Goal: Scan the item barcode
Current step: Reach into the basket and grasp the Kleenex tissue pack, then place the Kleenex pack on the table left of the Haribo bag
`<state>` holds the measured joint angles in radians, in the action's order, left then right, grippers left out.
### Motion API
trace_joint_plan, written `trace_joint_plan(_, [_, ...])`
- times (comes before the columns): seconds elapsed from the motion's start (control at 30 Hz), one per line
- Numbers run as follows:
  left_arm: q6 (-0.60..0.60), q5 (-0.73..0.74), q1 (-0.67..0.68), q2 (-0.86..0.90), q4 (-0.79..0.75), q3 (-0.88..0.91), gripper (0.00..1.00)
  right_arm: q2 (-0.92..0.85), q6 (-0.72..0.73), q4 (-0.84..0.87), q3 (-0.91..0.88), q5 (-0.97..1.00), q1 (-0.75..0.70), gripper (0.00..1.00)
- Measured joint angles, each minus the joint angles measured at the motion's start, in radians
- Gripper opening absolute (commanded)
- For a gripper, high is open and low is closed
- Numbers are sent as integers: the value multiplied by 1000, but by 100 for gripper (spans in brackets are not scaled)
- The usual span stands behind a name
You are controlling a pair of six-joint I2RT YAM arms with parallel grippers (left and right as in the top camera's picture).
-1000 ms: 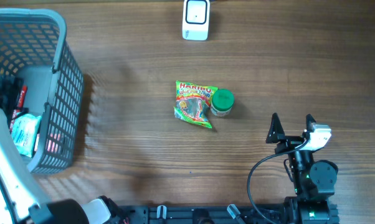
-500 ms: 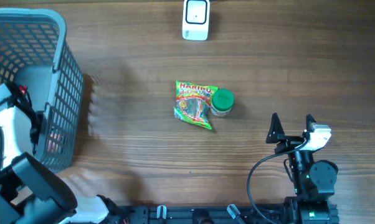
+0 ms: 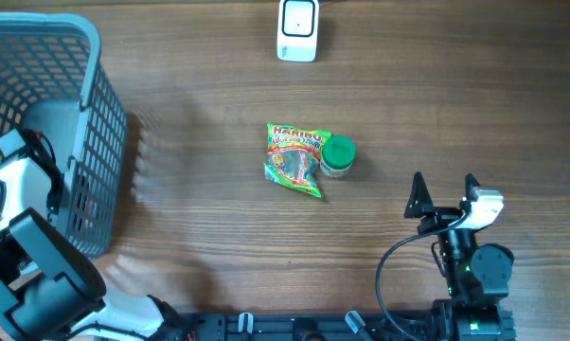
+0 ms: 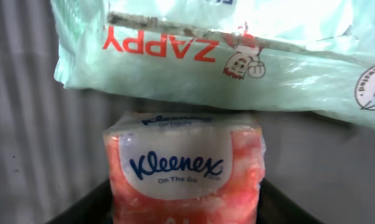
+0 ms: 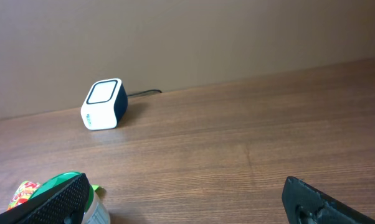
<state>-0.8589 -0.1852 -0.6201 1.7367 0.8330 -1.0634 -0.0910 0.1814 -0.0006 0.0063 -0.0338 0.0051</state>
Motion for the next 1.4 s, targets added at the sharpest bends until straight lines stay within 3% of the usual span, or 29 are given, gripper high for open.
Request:
trace_joint_plan(0.17, [63, 0, 0, -20, 76, -12, 47, 0, 0, 0, 0, 0, 0, 100])
trace_joint_plan(0.27, [77, 1, 0, -94, 162, -113, 47, 0, 0, 0, 0, 0, 0, 100])
trace_joint_plan(0.4, [80, 21, 0, -262, 352, -526, 47, 0, 0, 0, 0, 0, 0, 100])
trace_joint_plan(0.5, [80, 154, 4, -403, 356, -705, 48, 0, 0, 0, 0, 0, 0, 100])
trace_joint_plan(0.6, [80, 293, 133, -500, 349, -717, 50, 0, 0, 0, 0, 0, 0, 100])
trace_joint_plan(0.67, [80, 323, 317, -504, 347, -718, 50, 0, 0, 0, 0, 0, 0, 100])
trace_joint_plan(0.77, [80, 254, 665, -419, 348, -719, 51, 0, 0, 0, 0, 0, 1, 100])
trace_joint_plan(0.9, [80, 98, 918, -208, 396, -722, 52, 0, 0, 0, 0, 0, 1, 100])
trace_joint_plan(1.03, [104, 24, 975, 33, 443, -712, 54, 0, 0, 0, 0, 0, 1, 100])
trace_joint_plan(1.1, [172, 8, 978, 122, 421, -689, 54, 0, 0, 0, 0, 0, 1, 100])
trace_joint_plan(1.2, [412, -10, 978, 246, 313, -599, 55, 0, 0, 0, 0, 0, 1, 100])
trace_joint_plan(1.3, [596, -13, 978, 262, 182, -496, 55, 0, 0, 0, 0, 0, 1, 100])
trace_joint_plan(1.4, [676, -13, 978, 264, 161, -460, 73, 0, 0, 0, 0, 0, 1, 100])
